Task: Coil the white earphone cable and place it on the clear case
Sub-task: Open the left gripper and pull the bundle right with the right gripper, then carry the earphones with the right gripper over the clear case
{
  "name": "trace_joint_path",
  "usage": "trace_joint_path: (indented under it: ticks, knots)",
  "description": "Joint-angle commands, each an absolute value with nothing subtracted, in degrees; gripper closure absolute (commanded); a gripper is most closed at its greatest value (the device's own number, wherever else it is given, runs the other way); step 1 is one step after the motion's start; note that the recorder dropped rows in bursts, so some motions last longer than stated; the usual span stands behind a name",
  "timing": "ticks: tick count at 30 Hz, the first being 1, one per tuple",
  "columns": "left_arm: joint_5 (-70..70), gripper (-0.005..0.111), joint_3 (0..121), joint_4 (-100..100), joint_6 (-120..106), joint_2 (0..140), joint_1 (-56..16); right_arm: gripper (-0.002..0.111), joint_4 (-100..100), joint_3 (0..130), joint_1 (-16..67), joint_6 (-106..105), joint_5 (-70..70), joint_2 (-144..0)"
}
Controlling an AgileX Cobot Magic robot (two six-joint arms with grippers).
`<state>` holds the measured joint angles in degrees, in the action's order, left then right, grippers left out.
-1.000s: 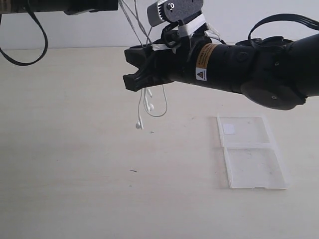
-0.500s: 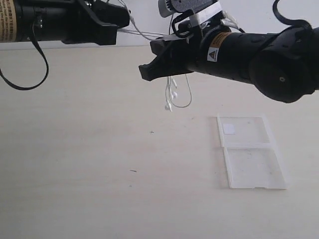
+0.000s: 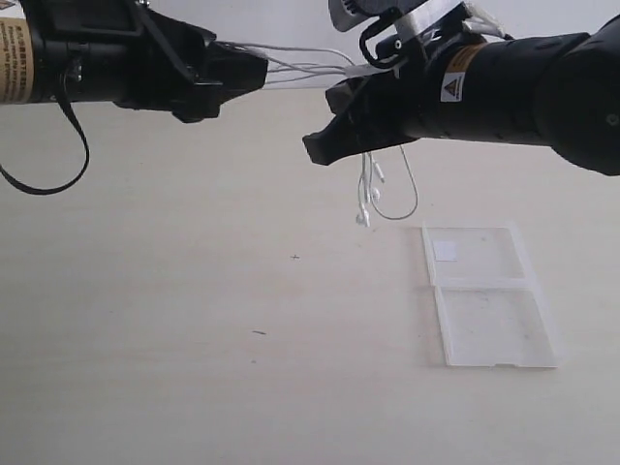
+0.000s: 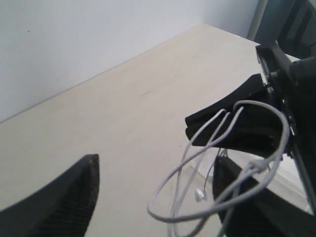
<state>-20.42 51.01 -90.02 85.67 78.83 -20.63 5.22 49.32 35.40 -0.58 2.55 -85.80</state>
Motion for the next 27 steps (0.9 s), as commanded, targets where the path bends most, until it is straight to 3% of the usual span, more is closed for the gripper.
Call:
trace_joint_path:
  ticks: [1, 6, 10, 15, 20, 27]
  knots:
    - [-20.27, 0.039, 48.93, -91.16, 86.16, 78.63, -20.51, 0.108, 4.94, 49.07, 33.19, -2.51, -1.11, -84.21]
    - [-22.75, 0.039, 45.92, -92.86, 86.16, 78.63, -20.51, 0.108, 5.49, 53.12, 28.23, -2.51, -10.28, -83.35]
    - [-25.75, 0.039, 44.81, -92.51, 86.16, 78.63, -20.51, 0.108, 7.42, 58.85, 28.23, -2.17, -23.03, -83.35]
    - [-25.63, 0.039, 43.27, -92.08, 85.95, 78.63, -20.51, 0.108, 26.31, 61.77, 28.23, 15.86, -40.28, -81.69]
    - [-25.83, 0.04, 41.26, -89.49, 85.77, 78.63, -20.51, 0.108, 25.32, 61.77, 28.35, 16.78, -49.26, -79.4]
    - [-27.6, 0.056, 38.97, -83.01, 82.86, 78.63, -20.51, 0.108, 20.91, 58.77, 28.35, 22.41, -49.23, -78.76]
